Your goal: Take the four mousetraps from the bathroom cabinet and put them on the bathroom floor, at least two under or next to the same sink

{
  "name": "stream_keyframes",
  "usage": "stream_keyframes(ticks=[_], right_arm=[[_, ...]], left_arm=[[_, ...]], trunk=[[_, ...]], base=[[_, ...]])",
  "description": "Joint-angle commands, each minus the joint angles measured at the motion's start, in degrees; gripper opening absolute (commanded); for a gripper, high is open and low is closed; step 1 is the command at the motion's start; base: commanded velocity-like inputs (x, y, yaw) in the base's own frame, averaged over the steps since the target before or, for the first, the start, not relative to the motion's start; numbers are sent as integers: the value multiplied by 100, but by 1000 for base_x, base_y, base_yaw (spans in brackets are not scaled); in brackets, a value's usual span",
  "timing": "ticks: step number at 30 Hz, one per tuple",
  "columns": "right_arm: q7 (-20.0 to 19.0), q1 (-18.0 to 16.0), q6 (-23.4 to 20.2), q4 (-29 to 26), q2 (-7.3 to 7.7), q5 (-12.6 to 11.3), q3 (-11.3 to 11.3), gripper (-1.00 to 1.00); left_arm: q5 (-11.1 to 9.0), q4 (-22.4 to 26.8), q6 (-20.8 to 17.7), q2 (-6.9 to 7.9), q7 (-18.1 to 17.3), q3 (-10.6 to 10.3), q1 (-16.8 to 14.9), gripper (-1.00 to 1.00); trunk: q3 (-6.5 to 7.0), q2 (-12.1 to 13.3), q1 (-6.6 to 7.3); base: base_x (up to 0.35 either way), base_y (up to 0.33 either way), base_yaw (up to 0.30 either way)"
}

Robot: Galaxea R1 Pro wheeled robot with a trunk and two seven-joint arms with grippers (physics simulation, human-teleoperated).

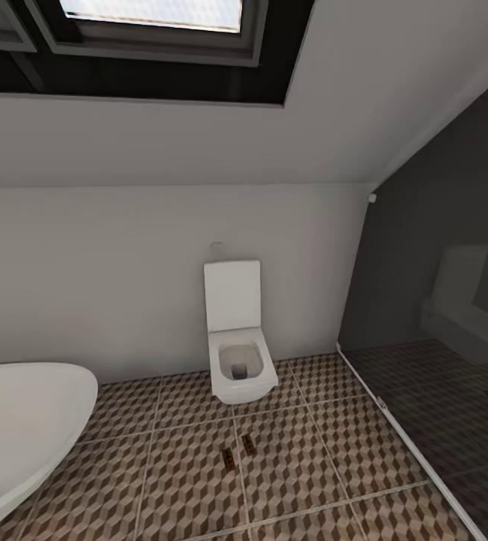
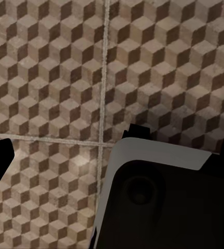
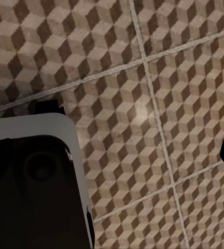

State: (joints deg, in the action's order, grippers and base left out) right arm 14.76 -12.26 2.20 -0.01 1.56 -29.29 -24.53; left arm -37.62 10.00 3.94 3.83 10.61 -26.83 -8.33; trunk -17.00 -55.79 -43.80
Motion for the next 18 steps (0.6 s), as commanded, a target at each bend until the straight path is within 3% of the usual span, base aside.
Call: stream_keyframes(ticks=[1,18], right_arm=[[10,-3,15,5,-4,-67,-43,100],[9,1,11,76,-24,-81,-43,100]], left_arm=[[-46,6,6,3,28,-50,-2,100],[-45,-87,-5,4,29,-51,10,100]], trunk=[[12,37,22],[317,719,396]], base=[[0,0,0],[0,0,0]])
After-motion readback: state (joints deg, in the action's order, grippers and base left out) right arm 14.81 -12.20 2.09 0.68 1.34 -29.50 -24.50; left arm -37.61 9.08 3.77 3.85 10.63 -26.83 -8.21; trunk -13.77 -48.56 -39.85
